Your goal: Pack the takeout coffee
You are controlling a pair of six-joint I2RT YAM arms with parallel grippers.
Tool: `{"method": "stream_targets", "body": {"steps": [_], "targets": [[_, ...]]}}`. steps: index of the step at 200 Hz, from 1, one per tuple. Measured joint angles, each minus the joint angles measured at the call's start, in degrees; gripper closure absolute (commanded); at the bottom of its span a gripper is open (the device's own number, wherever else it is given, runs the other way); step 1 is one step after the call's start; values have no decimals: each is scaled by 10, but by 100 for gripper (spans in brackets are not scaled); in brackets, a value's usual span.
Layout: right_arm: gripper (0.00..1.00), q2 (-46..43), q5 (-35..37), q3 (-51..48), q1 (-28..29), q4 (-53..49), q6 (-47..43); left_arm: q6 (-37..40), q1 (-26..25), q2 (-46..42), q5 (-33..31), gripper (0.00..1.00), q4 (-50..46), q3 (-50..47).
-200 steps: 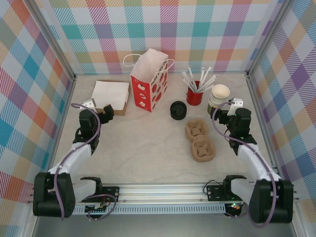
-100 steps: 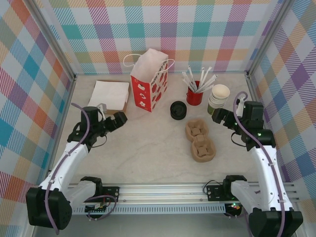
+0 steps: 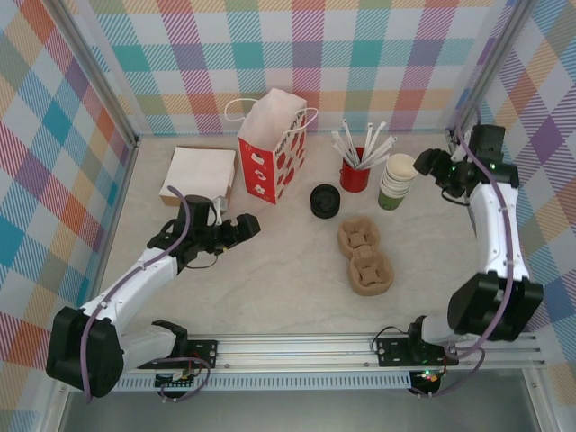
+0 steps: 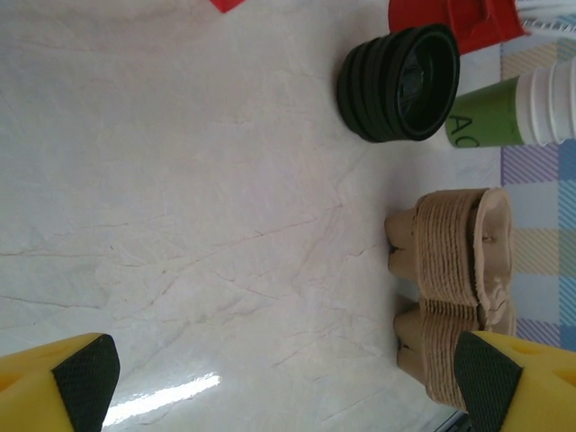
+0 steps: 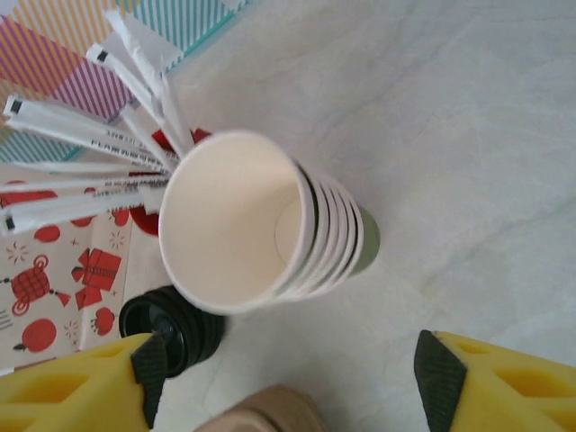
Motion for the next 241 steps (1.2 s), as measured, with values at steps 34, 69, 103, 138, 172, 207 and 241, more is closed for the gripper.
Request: {"method": "stream_targets", "body": {"steps": [34, 69, 103, 138, 172, 207, 241], "targets": [[37, 89, -11, 71, 0, -8, 12, -4, -8, 14, -15, 3, 5, 0], [46, 162, -9, 135, 4, -43, 7, -4, -9, 27, -27, 3, 10, 0], [57, 195, 1, 153, 16, -66, -2, -4, -9, 40, -34, 3, 10, 0], [70, 198, 17, 157, 27, -82, -8, -4, -9, 44, -38, 3, 10, 0], [80, 198, 33, 165, 34, -90, -16, -4, -9, 44, -38, 3, 10, 0], [80, 198, 39, 166, 35, -99, -22, -4, -9, 44, -41, 2, 10, 0], [87, 198, 42, 167, 37, -101, -24, -4, -9, 44, -43, 2, 10, 0]]}}
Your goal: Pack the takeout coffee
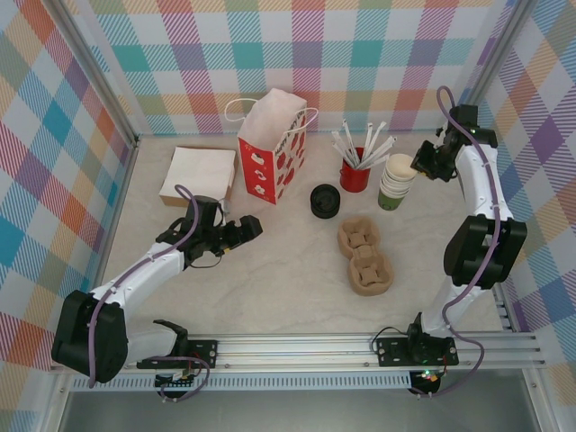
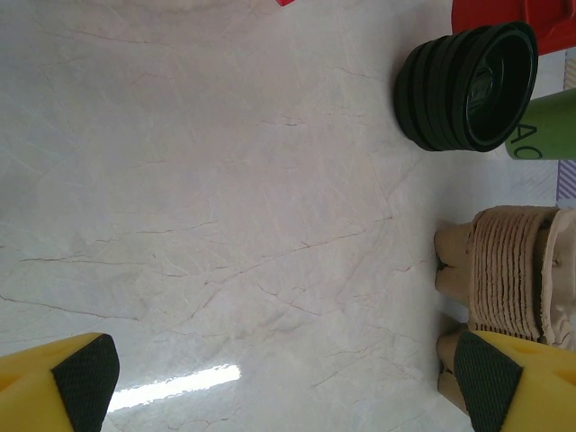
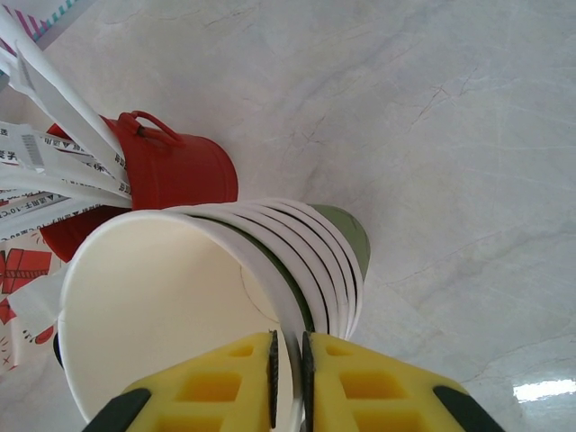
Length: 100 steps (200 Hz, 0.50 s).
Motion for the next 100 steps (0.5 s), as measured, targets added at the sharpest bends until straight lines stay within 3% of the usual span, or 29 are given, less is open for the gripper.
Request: {"method": "stream_targets", "body": {"steps": [100], "targets": [[94, -30, 15, 0, 0, -8, -6, 5, -3, -25, -22, 1, -42, 21]]}}
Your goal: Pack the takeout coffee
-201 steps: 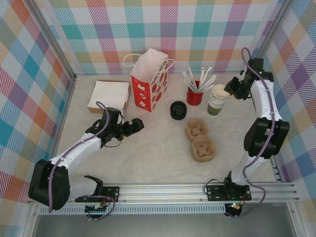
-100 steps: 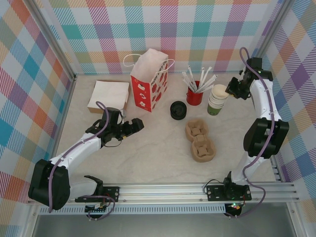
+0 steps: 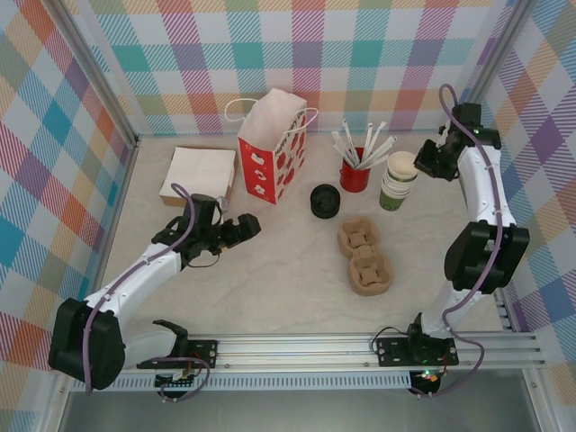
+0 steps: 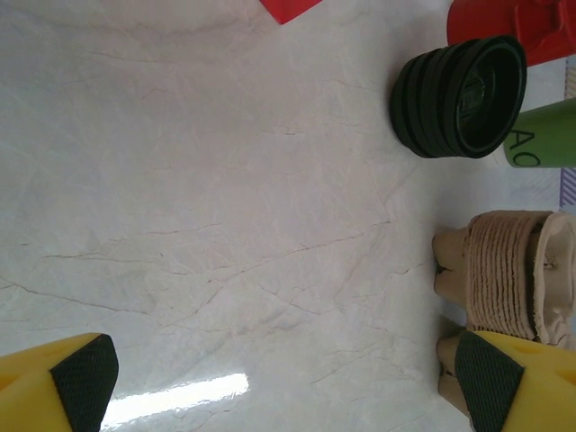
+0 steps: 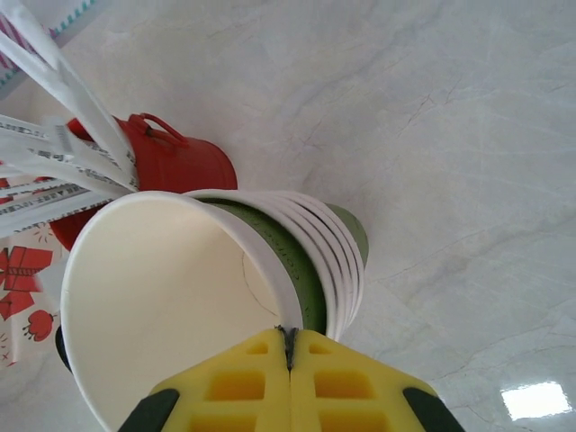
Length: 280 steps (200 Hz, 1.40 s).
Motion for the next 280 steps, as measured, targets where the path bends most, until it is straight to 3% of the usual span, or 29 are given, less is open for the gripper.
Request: {"method": "stream_targets", "body": {"steps": [93, 128, 154, 194, 233, 280], "targets": [[95, -127, 4, 18, 1, -24, -2, 14, 0, -57, -37, 1, -50, 43], [95, -203, -10, 32, 27, -43, -4, 22, 0, -85, -70, 1, -66, 58], [95, -252, -22, 20, 92, -51, -1, 25, 0, -102, -93, 0, -80, 60], [95, -284, -32, -106, 261, -13, 45, 24, 0, -121, -118, 1, -88, 60], [94, -216, -10, -203, 392, 54, 92, 18, 0, -137, -134, 0, -94, 60], [94, -118, 28, -241, 472, 126, 121, 11, 0, -146, -139, 0, -95, 54]]}}
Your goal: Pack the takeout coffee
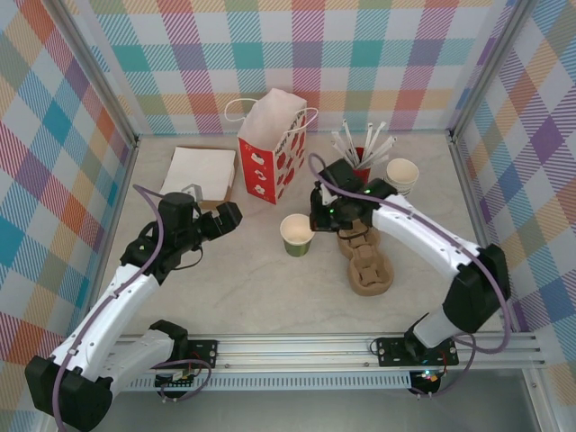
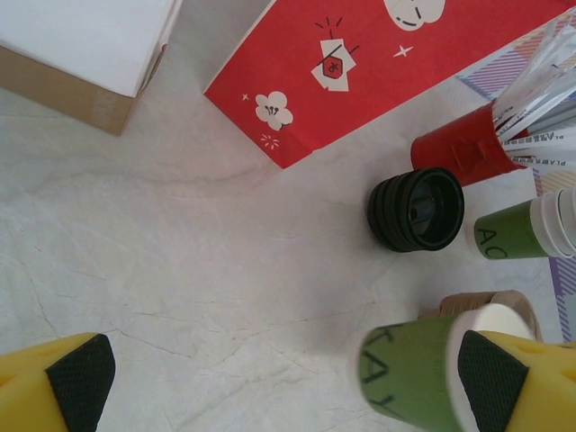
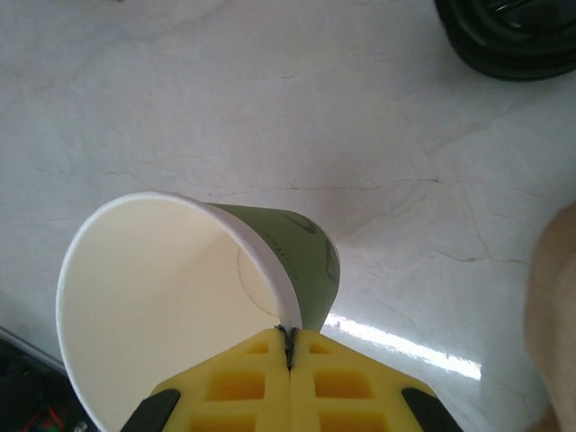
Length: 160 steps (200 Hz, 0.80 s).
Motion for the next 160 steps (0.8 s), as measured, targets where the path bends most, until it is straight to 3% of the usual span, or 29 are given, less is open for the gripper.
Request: {"method": "stream_targets", "body": {"steps": [45, 73, 160], "targets": [[93, 55, 19, -22, 32, 50, 22, 0, 0, 0, 0, 0, 0, -2], [86, 64, 23, -26, 39, 58, 26, 0, 0, 0, 0, 0, 0, -2], [15, 30, 92, 27, 23, -9, -17, 0, 0, -4, 0, 0, 0, -2]]}}
